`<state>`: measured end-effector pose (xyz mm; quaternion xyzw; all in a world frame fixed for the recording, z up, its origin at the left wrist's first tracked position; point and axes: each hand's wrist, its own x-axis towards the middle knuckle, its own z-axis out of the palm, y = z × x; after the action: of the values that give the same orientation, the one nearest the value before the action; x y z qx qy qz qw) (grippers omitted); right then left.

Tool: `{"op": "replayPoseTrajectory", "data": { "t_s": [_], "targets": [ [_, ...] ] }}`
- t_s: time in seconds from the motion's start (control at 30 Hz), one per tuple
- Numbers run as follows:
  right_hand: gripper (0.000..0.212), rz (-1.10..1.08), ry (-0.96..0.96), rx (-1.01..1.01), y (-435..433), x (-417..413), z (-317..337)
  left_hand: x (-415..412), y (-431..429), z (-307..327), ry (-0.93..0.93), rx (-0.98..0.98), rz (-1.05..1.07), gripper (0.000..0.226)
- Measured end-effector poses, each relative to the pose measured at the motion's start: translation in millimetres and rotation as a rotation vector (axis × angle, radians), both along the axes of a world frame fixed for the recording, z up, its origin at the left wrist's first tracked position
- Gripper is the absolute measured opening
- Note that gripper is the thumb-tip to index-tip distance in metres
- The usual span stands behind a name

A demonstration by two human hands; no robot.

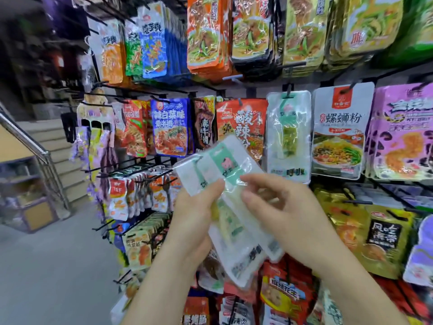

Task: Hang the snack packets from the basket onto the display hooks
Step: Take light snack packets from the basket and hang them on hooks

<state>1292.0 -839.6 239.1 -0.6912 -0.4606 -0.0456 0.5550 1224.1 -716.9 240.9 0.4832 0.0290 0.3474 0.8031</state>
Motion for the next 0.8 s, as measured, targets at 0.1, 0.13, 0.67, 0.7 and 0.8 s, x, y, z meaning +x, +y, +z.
{"op": "replayPoseTrajectory", "data": {
  "t_s": [0.1, 0.13, 0.67, 0.7, 0.8],
  "targets": [
    [0.053, -0.252, -0.148, -0.013, 3.7, 9.8, 13.6, -2.2, 1.8, -1.3, 0.038, 0.148, -0.019, 0.023],
    [0.064, -0.268, -0.13, -0.058, 2.7, 13.2, 18.8, -2.5, 1.7, 0.0, 0.036, 0.157, -0.039, 0.023],
    [0.022, 0.045, 0.213, 0.106, -0.6, 34.5, 28.5, 5.4, 30.8, 54.9, 0.203, 1.033, 0.334, 0.007],
    [0.023, 0.034, 0.176, 0.117, -1.8, 36.3, 30.7, 8.9, 30.3, 56.7, 0.176, 1.066, 0.365, 0.007],
    [0.015, 0.014, 0.108, 0.231, -9.8, 43.7, 45.1, 16.9, 28.1, 64.4, 0.151, 1.104, 0.358, 0.023]
  ]
}}
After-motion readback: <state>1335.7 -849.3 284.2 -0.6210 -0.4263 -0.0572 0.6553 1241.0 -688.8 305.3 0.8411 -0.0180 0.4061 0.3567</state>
